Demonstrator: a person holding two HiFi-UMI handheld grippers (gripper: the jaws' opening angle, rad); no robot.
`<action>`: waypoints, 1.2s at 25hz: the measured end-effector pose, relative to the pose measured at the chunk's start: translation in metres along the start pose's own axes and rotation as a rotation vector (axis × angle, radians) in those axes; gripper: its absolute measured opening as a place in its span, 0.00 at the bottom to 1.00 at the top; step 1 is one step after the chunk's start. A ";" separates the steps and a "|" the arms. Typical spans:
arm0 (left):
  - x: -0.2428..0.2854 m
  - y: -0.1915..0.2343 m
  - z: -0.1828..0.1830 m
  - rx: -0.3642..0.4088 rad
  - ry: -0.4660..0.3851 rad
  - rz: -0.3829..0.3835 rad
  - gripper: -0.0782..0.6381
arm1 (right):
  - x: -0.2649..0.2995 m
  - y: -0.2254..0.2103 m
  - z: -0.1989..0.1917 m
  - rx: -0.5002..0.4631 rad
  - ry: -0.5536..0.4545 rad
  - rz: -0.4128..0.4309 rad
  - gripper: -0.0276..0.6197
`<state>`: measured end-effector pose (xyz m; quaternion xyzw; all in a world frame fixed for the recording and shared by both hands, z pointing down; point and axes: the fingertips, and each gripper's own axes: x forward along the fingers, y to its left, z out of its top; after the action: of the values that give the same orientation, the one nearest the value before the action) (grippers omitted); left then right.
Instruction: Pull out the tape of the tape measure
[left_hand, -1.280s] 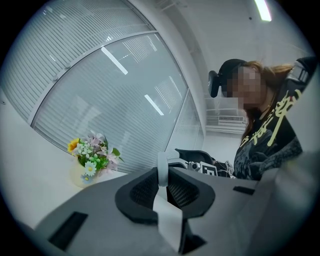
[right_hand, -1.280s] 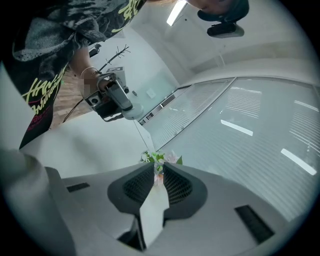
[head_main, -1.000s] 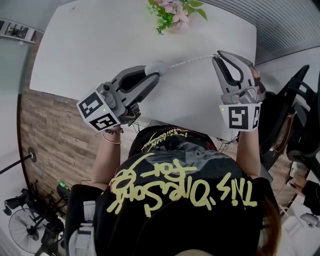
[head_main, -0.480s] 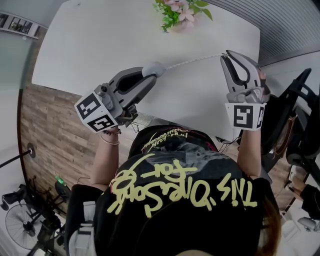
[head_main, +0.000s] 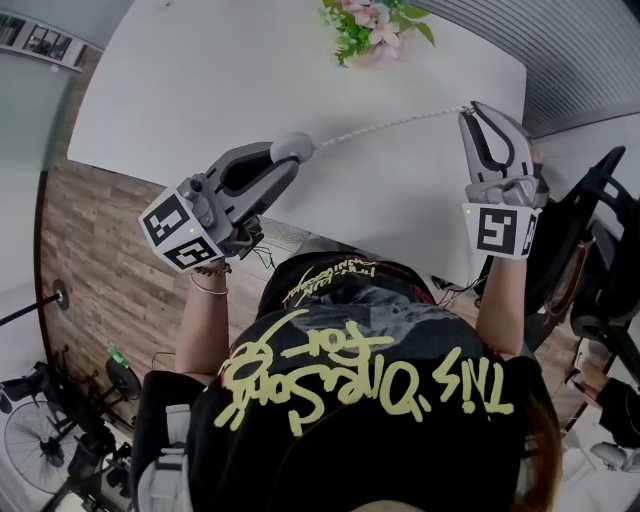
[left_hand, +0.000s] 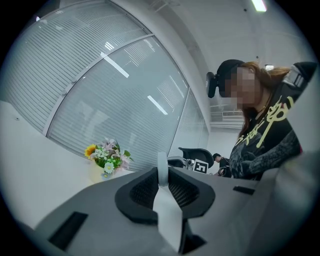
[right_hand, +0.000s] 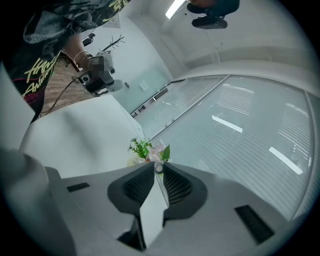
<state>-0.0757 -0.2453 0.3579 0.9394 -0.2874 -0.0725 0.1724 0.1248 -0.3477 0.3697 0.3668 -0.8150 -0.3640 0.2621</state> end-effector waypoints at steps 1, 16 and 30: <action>-0.002 0.001 0.000 -0.002 -0.002 0.003 0.19 | 0.001 -0.001 -0.001 0.001 0.002 -0.003 0.14; -0.024 0.010 0.000 -0.014 0.003 0.014 0.19 | 0.010 -0.012 -0.018 0.007 0.053 -0.030 0.14; -0.035 0.022 0.005 -0.014 -0.002 0.023 0.19 | 0.018 -0.022 -0.026 0.023 0.083 -0.065 0.14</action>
<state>-0.1174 -0.2443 0.3623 0.9347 -0.2977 -0.0735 0.1798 0.1411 -0.3826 0.3705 0.4108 -0.7952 -0.3476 0.2794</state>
